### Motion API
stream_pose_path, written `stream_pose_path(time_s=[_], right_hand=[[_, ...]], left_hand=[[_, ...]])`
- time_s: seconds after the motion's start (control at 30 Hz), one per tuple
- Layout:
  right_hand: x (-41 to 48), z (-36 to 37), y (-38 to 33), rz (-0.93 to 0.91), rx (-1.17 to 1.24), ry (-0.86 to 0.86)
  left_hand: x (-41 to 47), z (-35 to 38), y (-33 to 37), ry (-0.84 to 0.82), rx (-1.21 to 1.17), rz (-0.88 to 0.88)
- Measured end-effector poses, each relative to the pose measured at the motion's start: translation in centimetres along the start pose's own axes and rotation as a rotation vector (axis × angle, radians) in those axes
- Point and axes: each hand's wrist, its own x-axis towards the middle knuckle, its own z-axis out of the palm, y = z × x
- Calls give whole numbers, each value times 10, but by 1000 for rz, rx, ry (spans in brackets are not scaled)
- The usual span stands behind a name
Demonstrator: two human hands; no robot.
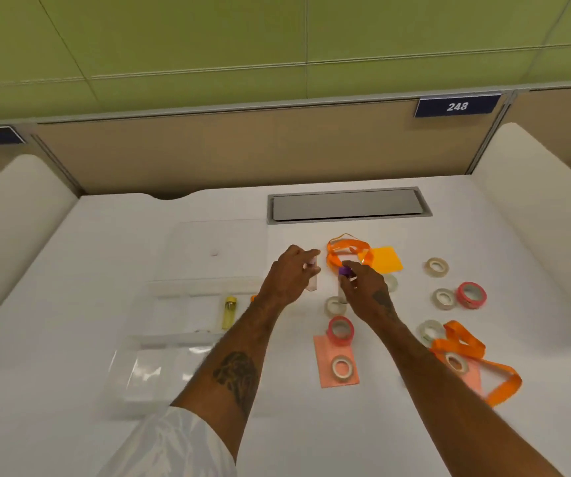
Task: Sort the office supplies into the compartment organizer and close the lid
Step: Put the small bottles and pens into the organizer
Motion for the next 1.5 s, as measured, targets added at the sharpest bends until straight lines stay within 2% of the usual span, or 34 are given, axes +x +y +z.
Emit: stream_pose_path(time_s=[0.27, 0.5, 0.87, 1.4, 1.5], right_hand=[[-12, 65, -84, -11, 31, -86], [-23, 98, -118, -8, -43, -64], [-29, 119, -128, -38, -86, -95], [-32, 142, -125, -71, -285, -221], [-34, 141, -120, -56, -313, -201]], left_hand=[[-48, -69, -78, 73, -1, -98], [-72, -83, -118, -8, -14, -177], [-82, -75, -135, -155, 172, -193], [-81, -89, -156, -92, 554, -89], [-80, -87, -156, -81, 611, -82]])
